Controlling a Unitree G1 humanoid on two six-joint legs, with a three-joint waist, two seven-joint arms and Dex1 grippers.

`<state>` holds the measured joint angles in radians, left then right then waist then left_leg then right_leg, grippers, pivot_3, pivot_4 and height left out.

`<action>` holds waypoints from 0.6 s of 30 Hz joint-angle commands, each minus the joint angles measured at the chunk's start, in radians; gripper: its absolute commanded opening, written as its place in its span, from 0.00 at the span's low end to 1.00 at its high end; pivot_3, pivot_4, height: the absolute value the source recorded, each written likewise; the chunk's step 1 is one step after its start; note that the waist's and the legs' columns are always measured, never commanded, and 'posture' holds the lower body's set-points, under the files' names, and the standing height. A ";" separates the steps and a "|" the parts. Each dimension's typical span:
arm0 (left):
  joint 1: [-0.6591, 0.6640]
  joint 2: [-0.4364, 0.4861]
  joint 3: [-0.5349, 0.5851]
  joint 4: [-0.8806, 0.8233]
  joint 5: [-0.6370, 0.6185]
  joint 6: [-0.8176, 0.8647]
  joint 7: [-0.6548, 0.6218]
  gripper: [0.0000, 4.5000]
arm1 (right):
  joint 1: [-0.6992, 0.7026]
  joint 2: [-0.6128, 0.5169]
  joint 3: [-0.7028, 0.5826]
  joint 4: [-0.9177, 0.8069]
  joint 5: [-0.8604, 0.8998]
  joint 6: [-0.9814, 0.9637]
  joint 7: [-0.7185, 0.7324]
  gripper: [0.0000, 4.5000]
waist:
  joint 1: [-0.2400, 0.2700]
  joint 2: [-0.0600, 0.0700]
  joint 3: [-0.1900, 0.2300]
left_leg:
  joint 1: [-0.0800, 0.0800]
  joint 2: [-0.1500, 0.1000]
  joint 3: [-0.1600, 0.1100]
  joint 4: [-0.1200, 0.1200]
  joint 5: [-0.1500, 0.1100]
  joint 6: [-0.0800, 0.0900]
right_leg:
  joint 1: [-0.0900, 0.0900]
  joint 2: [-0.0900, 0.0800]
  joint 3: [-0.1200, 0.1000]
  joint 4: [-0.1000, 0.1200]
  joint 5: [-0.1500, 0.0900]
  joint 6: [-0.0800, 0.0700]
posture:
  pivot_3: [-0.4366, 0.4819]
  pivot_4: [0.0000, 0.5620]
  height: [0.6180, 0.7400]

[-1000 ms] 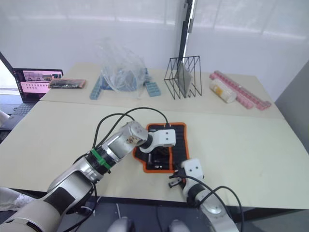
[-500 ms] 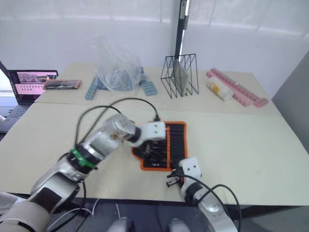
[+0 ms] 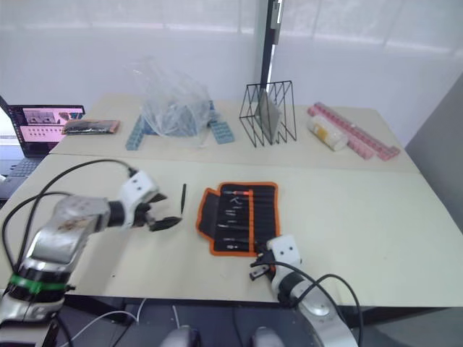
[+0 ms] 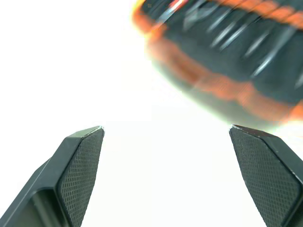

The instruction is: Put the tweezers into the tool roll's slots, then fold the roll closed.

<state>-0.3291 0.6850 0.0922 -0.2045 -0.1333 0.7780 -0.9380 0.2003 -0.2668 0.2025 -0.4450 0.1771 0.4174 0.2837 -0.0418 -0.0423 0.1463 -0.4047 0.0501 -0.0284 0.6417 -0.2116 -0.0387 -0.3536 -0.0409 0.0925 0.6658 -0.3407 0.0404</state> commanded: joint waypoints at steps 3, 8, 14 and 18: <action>0.230 -0.012 0.258 -0.222 -0.083 0.063 0.101 0.99 | 0.030 -0.029 0.006 0.125 -0.020 0.085 0.015 0.00 | 0.002 -0.002 -0.001 | 0.000 0.000 0.000 0.000 0.000 0.000 | 0.001 -0.001 0.000 0.000 0.000 0.000 | 0.48 0.27 0.71; 0.482 -0.094 0.468 -0.404 -0.165 0.099 0.165 0.99 | 0.022 -0.039 -0.003 0.132 -0.018 0.085 0.031 0.00 | 0.003 -0.003 -0.001 | 0.001 0.001 0.000 0.000 0.000 -0.001 | 0.002 -0.004 0.000 -0.001 0.000 0.000 | 0.48 0.27 0.71; 0.688 -0.131 0.561 -0.454 -0.202 0.017 0.173 0.99 | 0.008 -0.049 -0.003 0.139 -0.018 0.089 0.051 0.00 | 0.007 -0.004 -0.002 | 0.005 0.002 0.000 -0.001 -0.002 -0.003 | 0.002 -0.006 0.000 -0.001 -0.001 -0.003 | 0.48 0.27 0.71; 0.694 -0.144 0.522 -0.474 -0.226 0.011 0.213 0.99 | -0.005 -0.052 0.003 0.145 -0.017 0.092 0.060 0.00 | 0.008 -0.004 -0.002 | 0.006 0.002 0.000 -0.001 -0.002 -0.004 | 0.001 -0.006 0.001 -0.002 -0.001 -0.004 | 0.48 0.27 0.71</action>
<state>0.3746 0.5446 0.6271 -0.6286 -0.3358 0.8067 -0.7445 0.1681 -0.3034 0.1835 -0.4046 0.1783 0.4176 0.3412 -0.0337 -0.0466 0.1447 -0.3990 0.0522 -0.0281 0.6412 -0.2137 -0.0423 -0.3523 -0.0467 0.0934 0.6638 -0.3420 0.0368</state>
